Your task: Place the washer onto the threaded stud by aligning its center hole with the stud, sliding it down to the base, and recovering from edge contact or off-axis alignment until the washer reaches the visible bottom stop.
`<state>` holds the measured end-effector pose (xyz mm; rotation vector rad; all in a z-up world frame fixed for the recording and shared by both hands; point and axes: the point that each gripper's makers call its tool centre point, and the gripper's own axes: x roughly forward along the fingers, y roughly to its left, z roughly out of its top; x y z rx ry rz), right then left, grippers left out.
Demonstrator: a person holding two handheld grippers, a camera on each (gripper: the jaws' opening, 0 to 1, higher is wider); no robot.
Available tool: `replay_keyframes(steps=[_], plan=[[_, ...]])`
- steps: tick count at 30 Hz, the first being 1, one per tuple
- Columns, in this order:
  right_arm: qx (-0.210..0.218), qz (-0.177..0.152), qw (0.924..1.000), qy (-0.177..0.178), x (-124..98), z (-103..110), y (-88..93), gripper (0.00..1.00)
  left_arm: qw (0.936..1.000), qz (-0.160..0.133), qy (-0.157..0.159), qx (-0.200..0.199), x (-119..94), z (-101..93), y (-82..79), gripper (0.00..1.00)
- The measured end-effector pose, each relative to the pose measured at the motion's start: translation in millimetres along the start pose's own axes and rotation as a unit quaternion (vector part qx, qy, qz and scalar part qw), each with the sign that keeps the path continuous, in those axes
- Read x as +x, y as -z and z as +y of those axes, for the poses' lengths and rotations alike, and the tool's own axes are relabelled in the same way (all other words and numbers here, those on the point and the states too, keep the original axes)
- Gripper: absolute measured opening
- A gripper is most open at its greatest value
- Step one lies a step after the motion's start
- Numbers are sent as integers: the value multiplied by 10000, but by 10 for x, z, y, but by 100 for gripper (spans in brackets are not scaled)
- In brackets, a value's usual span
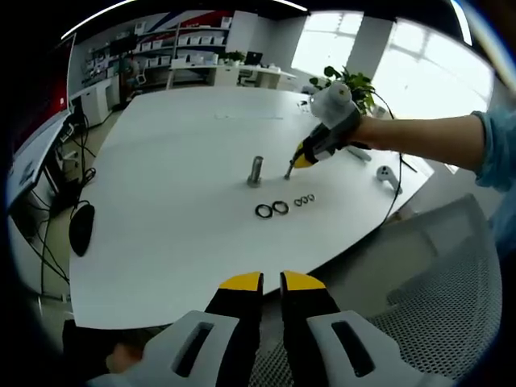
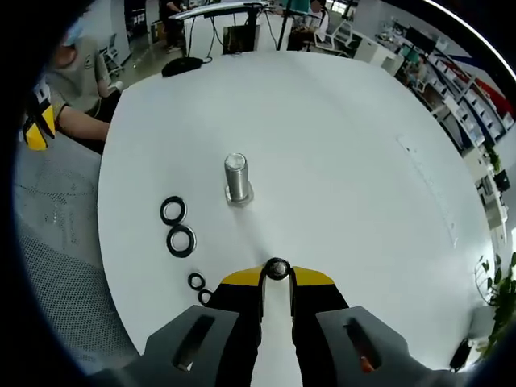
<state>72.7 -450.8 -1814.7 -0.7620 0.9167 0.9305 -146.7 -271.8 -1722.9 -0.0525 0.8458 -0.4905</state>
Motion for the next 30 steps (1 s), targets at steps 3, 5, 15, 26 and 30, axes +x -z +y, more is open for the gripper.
replay_keyframes(steps=[3,5,15,26,30], plan=[[-8,92,10000,-25,87,30,57,13,10000,18,-9,-13,2,5,9,6],[-17,120,9999,-51,145,46,87,13,10000,28,-12,-22,1,5,11,6],[-132,265,9995,-110,285,112,214,14,10000,43,-25,-48,5,12,20,6],[-108,37,9991,-409,-95,239,242,17,10000,68,-17,-22,9,5,29,6],[-135,-105,9985,-527,-365,351,279,17,10000,73,2,4,6,-7,33,6]])
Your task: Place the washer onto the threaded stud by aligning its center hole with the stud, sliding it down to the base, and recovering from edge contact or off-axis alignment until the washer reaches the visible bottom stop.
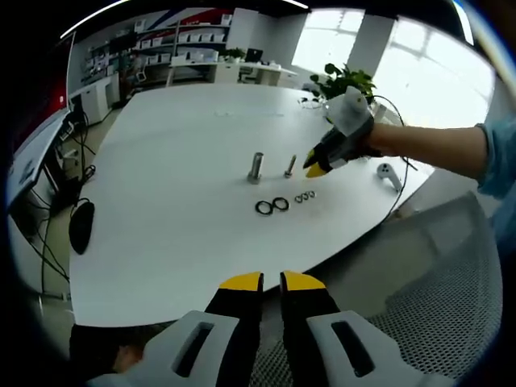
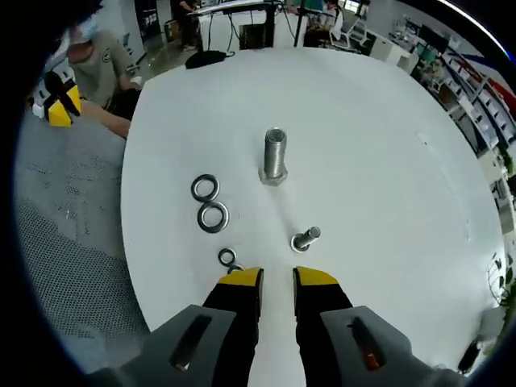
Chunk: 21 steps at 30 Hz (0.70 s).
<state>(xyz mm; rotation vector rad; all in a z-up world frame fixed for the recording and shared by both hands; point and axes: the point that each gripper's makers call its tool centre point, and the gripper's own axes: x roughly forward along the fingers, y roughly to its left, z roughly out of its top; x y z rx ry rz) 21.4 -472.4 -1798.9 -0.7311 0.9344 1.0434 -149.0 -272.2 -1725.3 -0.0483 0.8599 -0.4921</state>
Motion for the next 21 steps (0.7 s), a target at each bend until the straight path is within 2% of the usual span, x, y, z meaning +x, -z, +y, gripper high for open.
replay_keyframes(steps=[5,9,11,14,15,17,19,20,21], plan=[[228,-664,9959,-566,-369,378,-56,15,10000,-75,43,10,-8,-11,-23,6],[433,-1019,9912,-732,-663,637,-24,15,9999,-168,13,-23,-19,-2,-49,6],[581,-1266,9862,-892,-802,776,-22,13,9999,-103,-10,18,-13,-11,-29,6],[842,-1509,9793,-1055,-969,957,30,4,9999,-8,3,134,-9,-32,5,6],[946,-1653,9759,-1061,-1033,1006,36,4,9999,17,-5,139,-12,-34,16,6],[1058,-1744,9734,-1039,-1098,1034,62,5,9999,41,-26,163,-15,-31,25,6],[1312,-1986,9657,-1037,-1238,1094,83,6,9995,80,-104,270,-20,-23,36,6],[1355,-2059,9634,-1058,-1291,1125,90,7,9994,75,-109,316,-21,-21,33,6],[1029,-2204,9626,-1194,-1380,1236,91,6,9995,69,-120,294,-22,-14,29,6]])
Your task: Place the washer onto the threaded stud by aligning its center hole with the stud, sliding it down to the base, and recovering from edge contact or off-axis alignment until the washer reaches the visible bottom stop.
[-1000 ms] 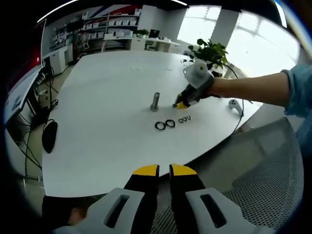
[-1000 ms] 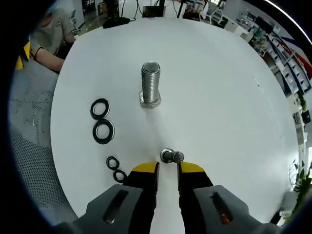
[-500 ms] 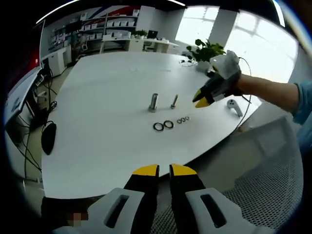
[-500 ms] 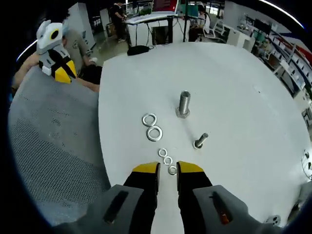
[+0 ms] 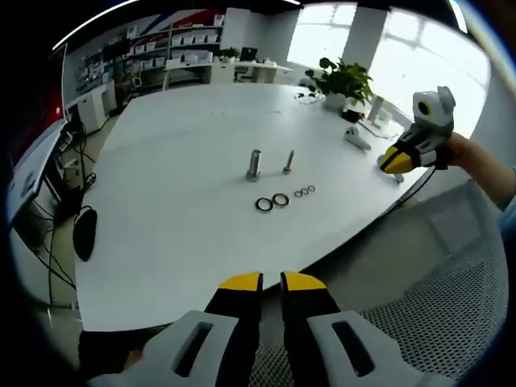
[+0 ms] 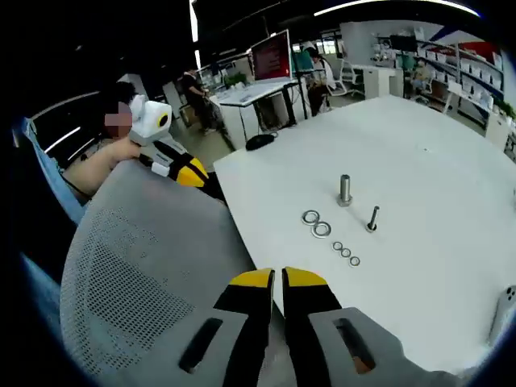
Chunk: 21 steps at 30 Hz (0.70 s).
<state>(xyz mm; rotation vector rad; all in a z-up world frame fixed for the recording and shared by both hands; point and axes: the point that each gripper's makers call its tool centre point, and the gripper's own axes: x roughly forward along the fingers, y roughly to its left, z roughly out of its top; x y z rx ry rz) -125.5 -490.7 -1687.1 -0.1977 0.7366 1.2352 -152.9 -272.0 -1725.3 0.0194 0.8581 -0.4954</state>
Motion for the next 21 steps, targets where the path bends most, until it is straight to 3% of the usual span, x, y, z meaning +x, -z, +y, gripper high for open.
replay_keyframes(steps=[1,2,3,6,8,9,10,15,19,21], plan=[[-328,-28,9994,-142,-60,90,9,6,10000,-7,-7,-8,-2,8,-3,6],[-351,-192,9992,-19,-95,115,-19,5,10000,-40,-10,-28,-6,10,-14,6],[-576,-261,9977,-259,-158,243,-17,3,10000,-69,-13,-34,-8,13,-24,6],[-152,-462,9982,-360,-274,368,-14,3,10000,-88,-34,20,-15,6,-26,6],[-184,-504,9984,-195,-328,380,-1,3,9999,-53,-49,92,-14,1,-16,6],[-163,-362,9991,138,-360,321,54,5,9999,-52,-60,123,-14,6,-17,6],[-343,-455,9979,315,-361,276,41,5,9999,-55,-62,130,-14,7,-18,6],[-81,-422,9983,389,-384,288,94,3,9999,-69,-38,117,-19,5,-18,6],[-166,-487,9947,894,-405,220,84,8,9999,-70,-19,133,-26,-10,-10,6],[-168,-268,9913,1281,-416,128,166,13,9999,-72,-8,113,-26,-9,-11,6]])
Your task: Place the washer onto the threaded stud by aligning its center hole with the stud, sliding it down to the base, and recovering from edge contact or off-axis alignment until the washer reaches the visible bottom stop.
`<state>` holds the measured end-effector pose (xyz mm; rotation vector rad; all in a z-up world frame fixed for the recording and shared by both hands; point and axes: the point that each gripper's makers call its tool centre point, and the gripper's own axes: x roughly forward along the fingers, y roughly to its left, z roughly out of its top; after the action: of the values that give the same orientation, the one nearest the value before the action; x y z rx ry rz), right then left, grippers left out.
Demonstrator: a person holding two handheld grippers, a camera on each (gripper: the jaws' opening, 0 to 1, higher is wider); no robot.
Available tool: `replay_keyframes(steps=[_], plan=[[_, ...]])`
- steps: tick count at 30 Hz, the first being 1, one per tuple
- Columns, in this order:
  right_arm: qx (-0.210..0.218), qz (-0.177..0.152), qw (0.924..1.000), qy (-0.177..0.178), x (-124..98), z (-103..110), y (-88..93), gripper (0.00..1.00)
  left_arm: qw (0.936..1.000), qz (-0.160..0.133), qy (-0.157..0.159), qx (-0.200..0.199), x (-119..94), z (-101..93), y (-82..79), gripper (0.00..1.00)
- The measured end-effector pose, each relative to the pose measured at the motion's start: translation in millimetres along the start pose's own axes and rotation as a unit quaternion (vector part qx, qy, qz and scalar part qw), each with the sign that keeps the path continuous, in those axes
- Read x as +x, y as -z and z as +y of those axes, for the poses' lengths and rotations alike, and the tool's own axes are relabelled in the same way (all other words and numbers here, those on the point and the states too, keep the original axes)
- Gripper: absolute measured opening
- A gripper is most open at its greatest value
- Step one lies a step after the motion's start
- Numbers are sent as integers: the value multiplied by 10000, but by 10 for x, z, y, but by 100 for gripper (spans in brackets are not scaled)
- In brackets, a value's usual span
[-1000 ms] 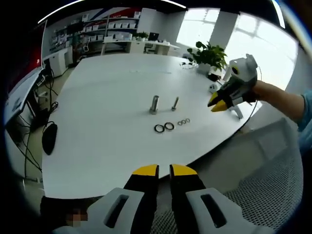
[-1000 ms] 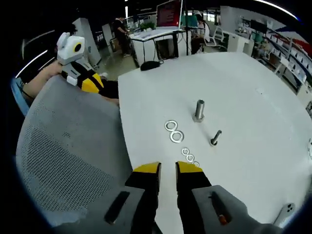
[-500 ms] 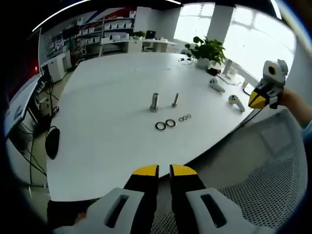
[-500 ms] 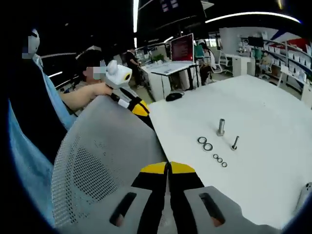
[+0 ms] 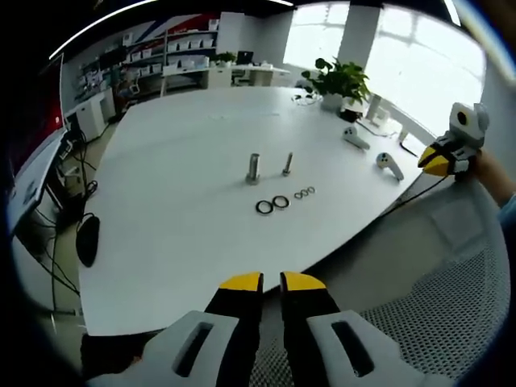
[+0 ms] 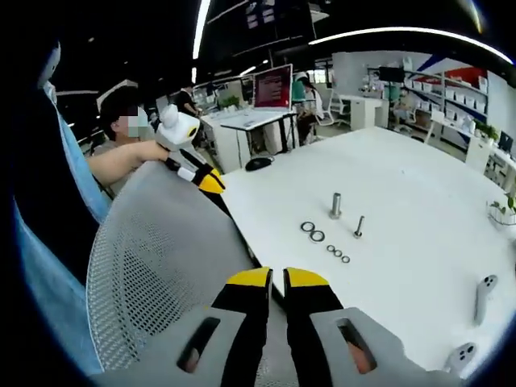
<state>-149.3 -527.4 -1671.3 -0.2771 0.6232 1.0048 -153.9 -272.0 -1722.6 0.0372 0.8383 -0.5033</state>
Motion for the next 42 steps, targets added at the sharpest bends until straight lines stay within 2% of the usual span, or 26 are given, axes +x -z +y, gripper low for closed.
replay_keyframes(steps=[1,3,6,8,13,14,16,19,21,23,27,30,32,38,42], plan=[[-74,169,9998,90,8,4,63,16,10000,-1,-2,-13,0,3,-2,6],[-163,265,9992,239,14,-10,133,23,10000,-28,-24,10,0,8,-11,6],[33,244,9994,242,26,15,194,23,10000,-13,-29,-40,-4,17,-3,6],[267,221,9985,432,46,-34,230,25,9999,-3,-8,-111,-1,17,-2,5],[411,378,9976,420,108,-41,321,25,9999,9,-40,-145,-2,29,1,4],[643,576,9958,315,120,-21,409,24,9998,18,-32,-191,-3,21,5,3],[1033,755,9917,141,107,26,474,20,9996,46,35,-279,-2,-9,16,1],[817,620,9946,153,117,31,426,19,9995,31,-10,-312,-7,13,14,0],[997,631,9930,-15,128,73,445,19,9993,-2,-35,-379,-12,23,9,1],[1241,604,9904,-52,122,71,470,20,9992,23,10,-393,-5,4,20,1],[1438,560,9879,-139,129,92,476,20,9992,160,27,-371,9,-6,62,0],[1446,568,9877,-148,128,112,474,21,9988,119,65,-475,6,-8,52,0],[1525,572,9862,-296,133,173,474,22,9986,144,63,-509,5,-10,67,0],[1560,561,9858,-254,139,158,478,25,9985,135,50,-537,1,-7,65,0],[1639,537,9846,-286,141,167,473,26,9977,242,105,-631,10,-25,101,0]])
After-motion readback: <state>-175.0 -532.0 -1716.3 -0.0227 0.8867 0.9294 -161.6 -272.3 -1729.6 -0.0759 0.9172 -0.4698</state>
